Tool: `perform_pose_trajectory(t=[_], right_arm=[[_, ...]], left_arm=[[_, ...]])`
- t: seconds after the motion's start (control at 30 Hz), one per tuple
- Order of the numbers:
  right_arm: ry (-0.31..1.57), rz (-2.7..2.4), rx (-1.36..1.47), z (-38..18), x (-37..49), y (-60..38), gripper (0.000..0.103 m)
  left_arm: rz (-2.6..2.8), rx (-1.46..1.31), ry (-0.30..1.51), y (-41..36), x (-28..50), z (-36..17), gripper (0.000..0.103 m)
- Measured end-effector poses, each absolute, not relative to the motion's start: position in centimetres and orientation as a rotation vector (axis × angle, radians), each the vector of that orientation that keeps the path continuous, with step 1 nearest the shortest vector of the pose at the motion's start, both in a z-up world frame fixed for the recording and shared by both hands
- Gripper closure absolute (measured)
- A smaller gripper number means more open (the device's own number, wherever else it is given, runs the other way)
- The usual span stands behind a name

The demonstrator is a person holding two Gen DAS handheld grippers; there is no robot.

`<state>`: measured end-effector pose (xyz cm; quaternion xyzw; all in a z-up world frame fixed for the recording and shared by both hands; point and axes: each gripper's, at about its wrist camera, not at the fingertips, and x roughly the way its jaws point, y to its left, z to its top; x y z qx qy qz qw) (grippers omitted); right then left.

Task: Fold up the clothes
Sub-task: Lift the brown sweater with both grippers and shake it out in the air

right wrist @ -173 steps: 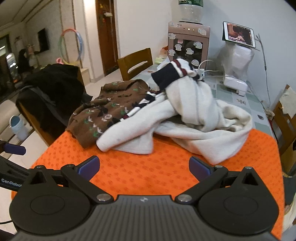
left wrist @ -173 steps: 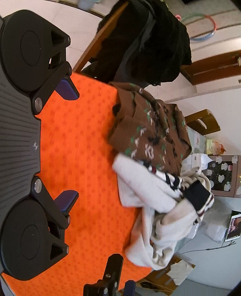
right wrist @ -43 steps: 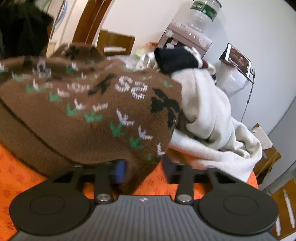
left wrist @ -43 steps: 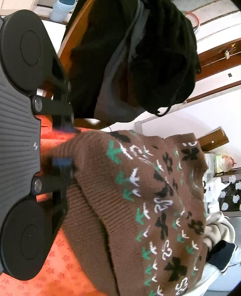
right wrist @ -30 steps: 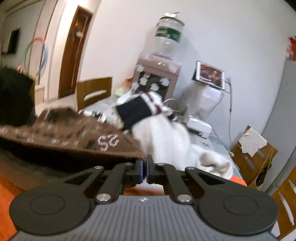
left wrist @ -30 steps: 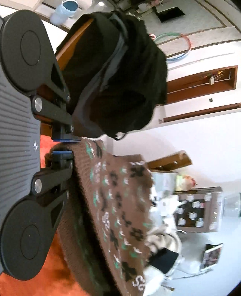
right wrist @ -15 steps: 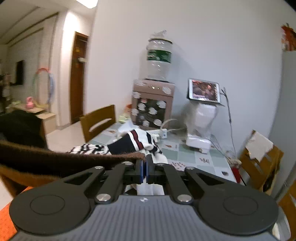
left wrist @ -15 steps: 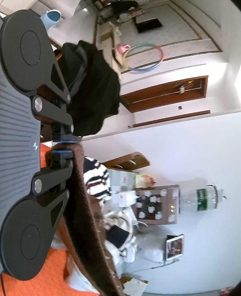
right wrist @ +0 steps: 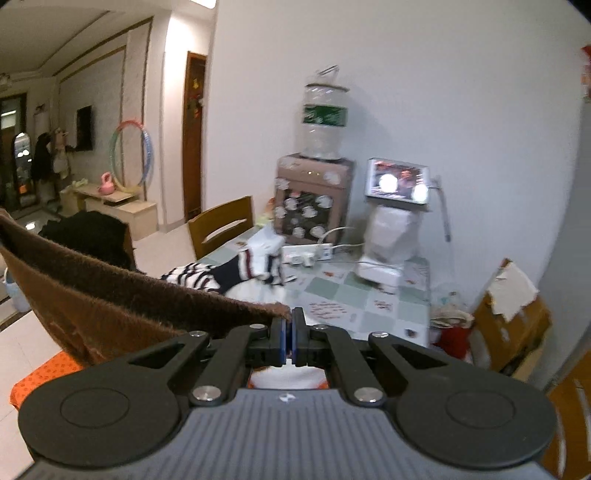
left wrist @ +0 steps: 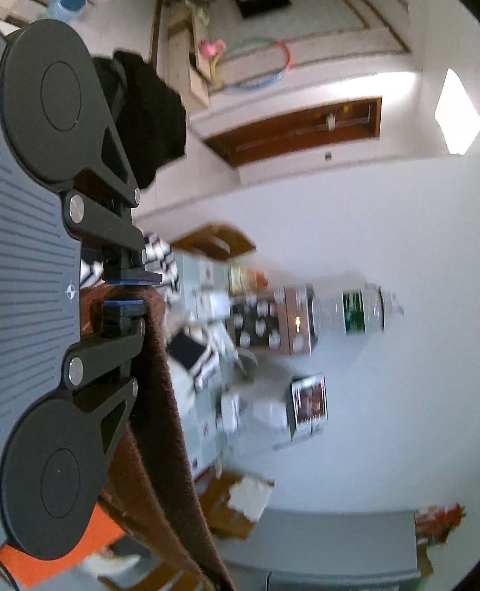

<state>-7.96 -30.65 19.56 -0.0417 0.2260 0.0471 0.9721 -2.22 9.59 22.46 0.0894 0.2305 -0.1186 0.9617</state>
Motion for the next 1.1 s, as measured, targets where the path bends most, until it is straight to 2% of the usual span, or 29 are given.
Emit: perform_pose_trajectory(t=[0.37, 0.67, 0.87, 1.1], right_arm=[[0.447, -0.112, -0.094, 21.3, -11.9, -37.4, 0.1], [0.412, -0.209, -0.095, 21.5, -14.7, -37.6, 0.1], [0.465, -0.244, -0.06, 16.7, -18.4, -34.7, 0.1], [0.674, -0.315, 0.093, 6.9, -23.6, -31.1, 0.1]], left_arm=[[-0.417, 0.188, 0.434, 2.4, 3.2, 22.8, 0.094], [-0.472, 0.177, 0.4, 2.8, 1.0, 22.3, 0.094], [-0.472, 0.2, 0.473, 5.5, -3.7, 15.7, 0.094], [-0.445, 0.31, 0.665, 8.0, -10.8, 4.5, 0.094]])
